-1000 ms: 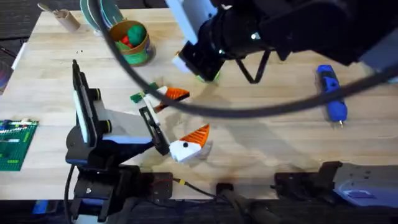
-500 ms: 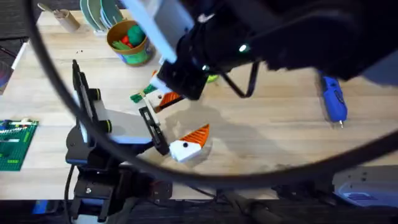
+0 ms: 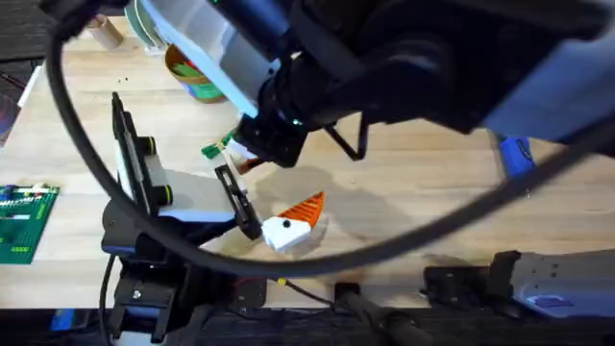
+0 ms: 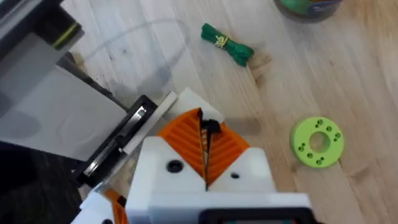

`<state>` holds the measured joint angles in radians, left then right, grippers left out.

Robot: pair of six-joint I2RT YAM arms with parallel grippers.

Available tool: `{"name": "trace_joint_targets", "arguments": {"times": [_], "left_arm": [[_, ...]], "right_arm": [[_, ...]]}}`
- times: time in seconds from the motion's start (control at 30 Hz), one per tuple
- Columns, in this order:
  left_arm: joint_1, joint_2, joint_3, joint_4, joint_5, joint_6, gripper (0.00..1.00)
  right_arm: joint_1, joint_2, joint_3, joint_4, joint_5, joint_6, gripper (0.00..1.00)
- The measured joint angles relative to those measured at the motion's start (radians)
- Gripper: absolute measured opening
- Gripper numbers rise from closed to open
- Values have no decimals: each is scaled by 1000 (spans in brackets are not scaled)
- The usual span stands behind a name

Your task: Pick up the gripper from the table and insert it into the empty holder that is missing its gripper. Then pick up a screw, insert it into the mounting hole, and use the screwdriver to tighten it. Finally, clean up the table by picking up the vegetable and placing it into the bucket.

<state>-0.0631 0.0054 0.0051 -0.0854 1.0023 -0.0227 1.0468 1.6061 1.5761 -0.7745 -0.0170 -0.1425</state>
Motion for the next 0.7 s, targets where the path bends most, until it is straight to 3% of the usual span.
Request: {"name": "trace_joint_targets", "arguments": {"times": [0.7], "left_arm": [[0,0,0,0,0,0,992]], "right_arm": [[0,31,0,-12,-18,0,8]]}}
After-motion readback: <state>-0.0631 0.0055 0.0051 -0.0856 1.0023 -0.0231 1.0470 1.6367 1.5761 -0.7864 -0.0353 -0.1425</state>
